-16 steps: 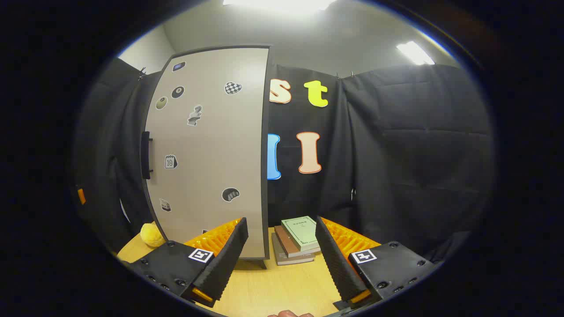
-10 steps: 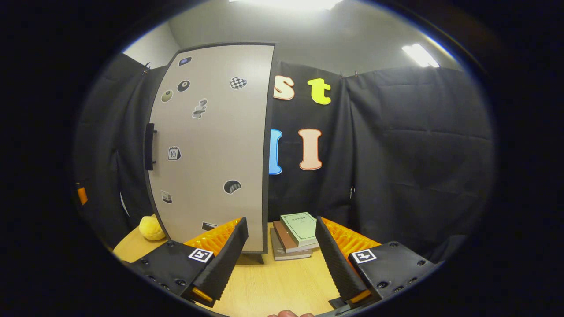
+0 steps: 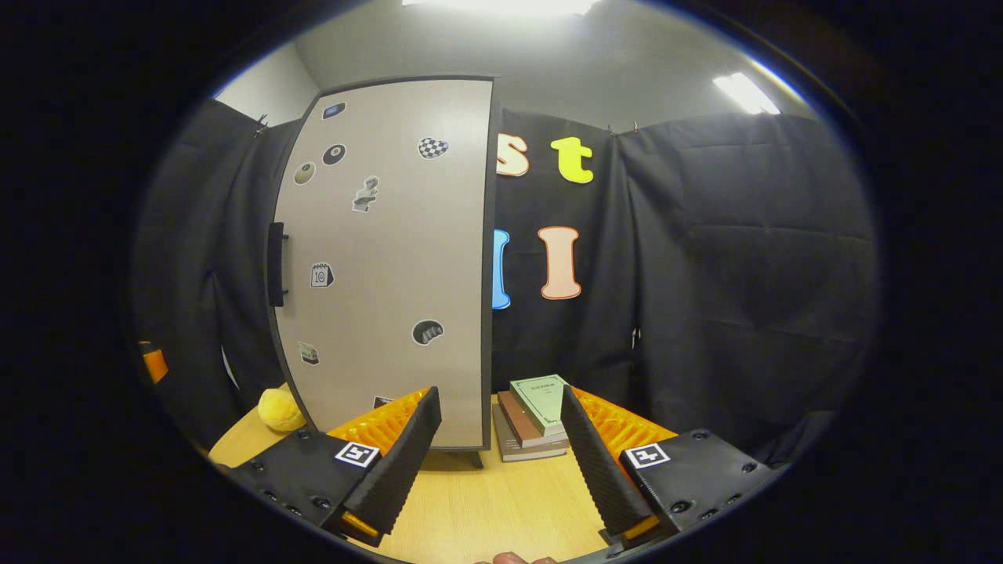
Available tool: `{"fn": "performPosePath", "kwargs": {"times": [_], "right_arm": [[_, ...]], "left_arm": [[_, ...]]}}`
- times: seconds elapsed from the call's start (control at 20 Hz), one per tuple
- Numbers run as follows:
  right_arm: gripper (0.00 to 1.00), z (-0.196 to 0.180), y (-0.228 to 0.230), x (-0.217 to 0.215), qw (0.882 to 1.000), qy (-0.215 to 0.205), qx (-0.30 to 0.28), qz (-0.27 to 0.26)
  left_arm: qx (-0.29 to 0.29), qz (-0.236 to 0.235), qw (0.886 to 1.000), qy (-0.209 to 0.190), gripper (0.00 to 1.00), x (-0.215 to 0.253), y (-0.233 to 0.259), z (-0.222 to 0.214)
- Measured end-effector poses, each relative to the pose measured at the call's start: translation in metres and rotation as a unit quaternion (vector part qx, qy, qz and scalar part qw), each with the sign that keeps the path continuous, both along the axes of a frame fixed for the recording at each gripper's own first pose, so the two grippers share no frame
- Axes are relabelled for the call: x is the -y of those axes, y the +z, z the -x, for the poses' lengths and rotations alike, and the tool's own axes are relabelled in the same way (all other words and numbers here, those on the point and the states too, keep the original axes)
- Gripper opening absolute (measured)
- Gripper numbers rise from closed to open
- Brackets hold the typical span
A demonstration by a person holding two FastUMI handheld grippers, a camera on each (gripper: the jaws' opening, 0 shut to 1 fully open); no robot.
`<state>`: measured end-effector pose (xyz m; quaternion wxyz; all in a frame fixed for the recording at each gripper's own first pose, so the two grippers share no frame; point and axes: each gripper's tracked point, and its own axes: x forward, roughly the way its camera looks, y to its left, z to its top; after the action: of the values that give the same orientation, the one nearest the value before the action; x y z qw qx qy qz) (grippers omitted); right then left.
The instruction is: Open the cabinet door with the right hand, grasp the bottle in the cabinet with the left hand and place it on the coaster, then close the cabinet door with the right hand.
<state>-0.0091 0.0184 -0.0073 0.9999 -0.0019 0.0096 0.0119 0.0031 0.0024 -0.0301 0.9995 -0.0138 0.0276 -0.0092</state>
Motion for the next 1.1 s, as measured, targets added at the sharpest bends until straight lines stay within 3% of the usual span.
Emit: {"fn": "performPosePath", "kwargs": {"times": [0.55, 0.75, 0.95, 1.1], "right_arm": [[0.98, -0.017, 0.033, -0.058, 0.998, 0.061, 0.012, -0.001], [0.98, -0.031, 0.061, -0.109, 0.993, 0.116, 0.014, -0.013], [0.98, -0.050, 0.095, -0.158, 0.988, 0.149, 0.019, -0.021], [0.97, -0.065, 0.122, -0.197, 0.985, 0.168, 0.030, -0.022]], "left_arm": [[-0.014, 0.011, 0.999, 0.029, 0.88, -0.032, -0.025, 0.010], [-0.023, 0.011, 0.998, 0.048, 0.85, -0.051, -0.037, 0.019], [-0.028, 0.044, 0.996, 0.067, 0.88, -0.073, -0.045, 0.030], [-0.032, 0.043, 0.994, 0.091, 0.85, -0.099, -0.052, 0.041]]}}
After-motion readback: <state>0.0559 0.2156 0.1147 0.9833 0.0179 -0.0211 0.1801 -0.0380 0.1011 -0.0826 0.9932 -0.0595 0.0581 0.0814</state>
